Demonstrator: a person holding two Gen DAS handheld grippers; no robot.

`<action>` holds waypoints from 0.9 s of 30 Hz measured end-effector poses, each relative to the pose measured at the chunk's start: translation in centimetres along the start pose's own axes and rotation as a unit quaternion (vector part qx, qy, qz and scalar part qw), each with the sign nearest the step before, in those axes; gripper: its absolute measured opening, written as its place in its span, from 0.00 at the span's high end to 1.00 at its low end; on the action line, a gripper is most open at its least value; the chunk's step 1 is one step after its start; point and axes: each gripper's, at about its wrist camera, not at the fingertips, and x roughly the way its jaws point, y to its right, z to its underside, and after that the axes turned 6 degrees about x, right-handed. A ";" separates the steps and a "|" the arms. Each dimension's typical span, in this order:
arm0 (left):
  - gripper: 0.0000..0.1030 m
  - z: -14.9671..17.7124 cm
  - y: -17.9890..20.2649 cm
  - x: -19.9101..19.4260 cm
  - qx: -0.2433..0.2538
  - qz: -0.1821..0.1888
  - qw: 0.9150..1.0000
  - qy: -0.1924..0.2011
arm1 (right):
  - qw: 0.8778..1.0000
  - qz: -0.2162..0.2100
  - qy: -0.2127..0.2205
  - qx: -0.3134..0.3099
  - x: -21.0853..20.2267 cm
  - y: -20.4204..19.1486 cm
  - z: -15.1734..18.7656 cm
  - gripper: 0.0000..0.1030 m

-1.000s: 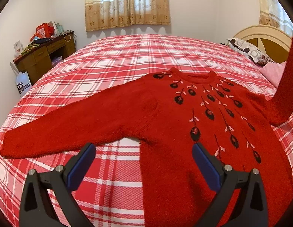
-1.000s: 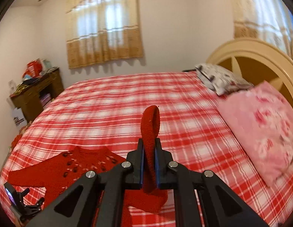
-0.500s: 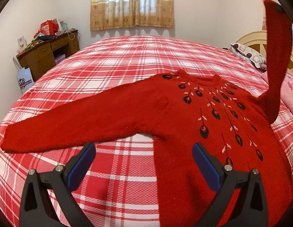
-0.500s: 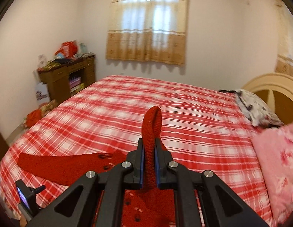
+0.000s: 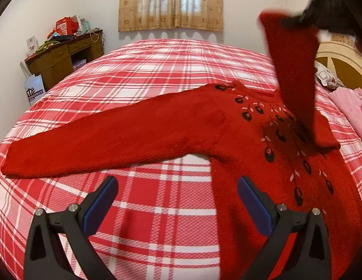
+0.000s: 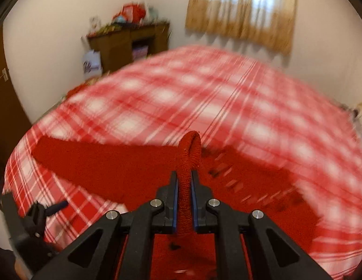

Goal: Fold small clothes
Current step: 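Lift the sleeve with the right gripper and fold it across the sweater body, then open the right gripper to release the folded sleeve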

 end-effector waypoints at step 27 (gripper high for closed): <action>0.01 -4.4 3.3 5.5 0.037 -0.047 0.998 -0.014 | 0.971 -0.013 0.044 0.234 -5.7 20.8 14.5 0.45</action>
